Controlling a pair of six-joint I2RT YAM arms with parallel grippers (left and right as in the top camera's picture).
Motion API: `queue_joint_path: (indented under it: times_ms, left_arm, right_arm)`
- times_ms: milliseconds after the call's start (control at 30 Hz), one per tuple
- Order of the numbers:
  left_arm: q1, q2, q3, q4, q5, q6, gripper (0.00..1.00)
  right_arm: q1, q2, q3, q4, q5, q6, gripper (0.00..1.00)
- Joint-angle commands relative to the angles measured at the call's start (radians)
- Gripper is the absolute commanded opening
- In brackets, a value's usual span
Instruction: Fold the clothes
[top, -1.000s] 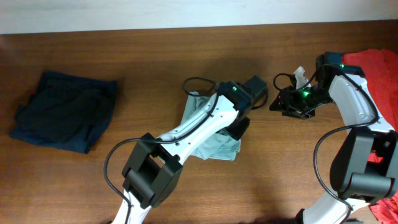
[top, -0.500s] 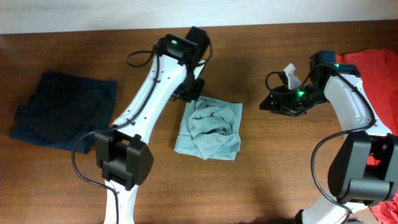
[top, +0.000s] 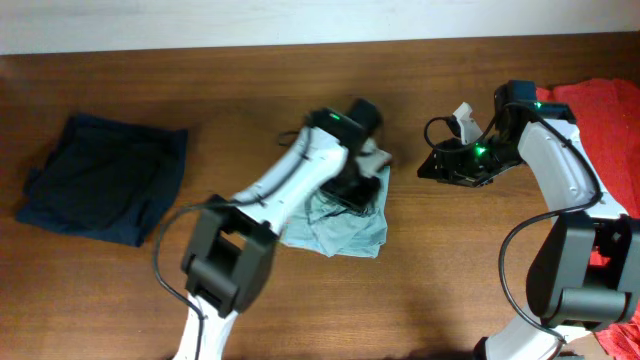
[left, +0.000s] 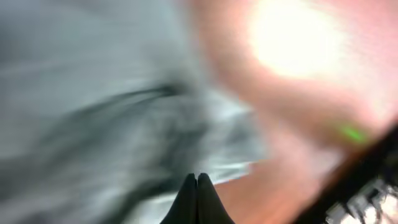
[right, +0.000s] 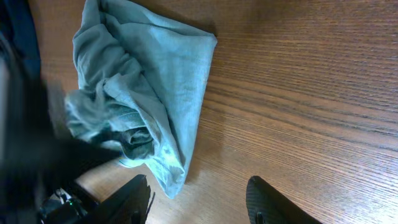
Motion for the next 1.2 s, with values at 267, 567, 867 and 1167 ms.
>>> queue_joint_path:
  times_ms: [267,567,867,1167]
  left_arm:
    - [-0.065,-0.026,0.27,-0.209,-0.364,-0.041,0.01]
    - [0.278,-0.053,0.271,-0.222,-0.351,0.037,0.11]
    - [0.423,-0.053,0.195,-0.211,-0.342,0.036,0.11]
    - [0.431,-0.053,0.195,-0.214,-0.343,0.036,0.11]
  right_arm:
    - [0.0,-0.025,0.008,-0.005,-0.001,-0.003,0.56]
    - [0.253,-0.025,0.008,0.072,-0.084,-0.033,0.51]
    - [0.571,0.0,0.008,0.272,0.449,0.104,0.76]
    - [0.604,0.036,0.008,0.296,0.449,0.174,0.18]
